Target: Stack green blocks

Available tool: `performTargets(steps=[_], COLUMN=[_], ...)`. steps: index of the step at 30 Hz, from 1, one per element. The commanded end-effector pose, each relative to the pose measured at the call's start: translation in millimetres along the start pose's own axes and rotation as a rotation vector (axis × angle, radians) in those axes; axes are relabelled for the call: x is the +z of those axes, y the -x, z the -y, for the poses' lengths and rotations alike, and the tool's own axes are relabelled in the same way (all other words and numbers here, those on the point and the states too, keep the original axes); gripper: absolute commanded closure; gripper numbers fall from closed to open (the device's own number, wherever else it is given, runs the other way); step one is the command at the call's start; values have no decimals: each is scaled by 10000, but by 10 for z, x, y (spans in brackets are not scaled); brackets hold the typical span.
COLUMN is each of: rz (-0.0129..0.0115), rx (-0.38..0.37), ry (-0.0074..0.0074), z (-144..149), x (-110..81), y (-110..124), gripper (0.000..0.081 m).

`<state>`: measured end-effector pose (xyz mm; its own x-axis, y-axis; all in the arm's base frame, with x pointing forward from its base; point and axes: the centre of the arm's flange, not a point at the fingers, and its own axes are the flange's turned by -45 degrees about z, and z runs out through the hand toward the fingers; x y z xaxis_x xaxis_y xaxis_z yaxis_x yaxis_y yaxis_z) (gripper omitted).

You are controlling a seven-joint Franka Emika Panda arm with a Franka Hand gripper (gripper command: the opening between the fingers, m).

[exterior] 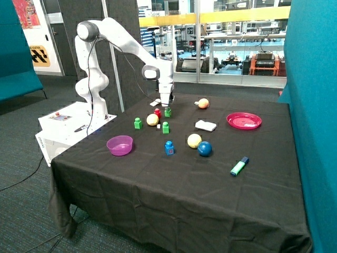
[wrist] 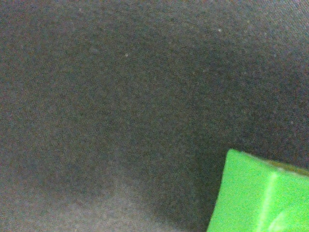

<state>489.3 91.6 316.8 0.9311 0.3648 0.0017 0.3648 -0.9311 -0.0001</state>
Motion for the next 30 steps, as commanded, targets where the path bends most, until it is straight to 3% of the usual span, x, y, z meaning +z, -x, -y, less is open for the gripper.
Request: performTargets(steps=[1, 8, 12, 14, 30], rz=[17, 17, 17, 17, 17], rx=[51, 99, 155, 177, 465], ry=[1, 1, 1, 1, 1], z=[-25, -33, -47, -55, -163], x=[10, 21, 28, 30, 32], y=[-42, -69, -59, -48, 1], gripper=[443, 570, 743, 792, 808])
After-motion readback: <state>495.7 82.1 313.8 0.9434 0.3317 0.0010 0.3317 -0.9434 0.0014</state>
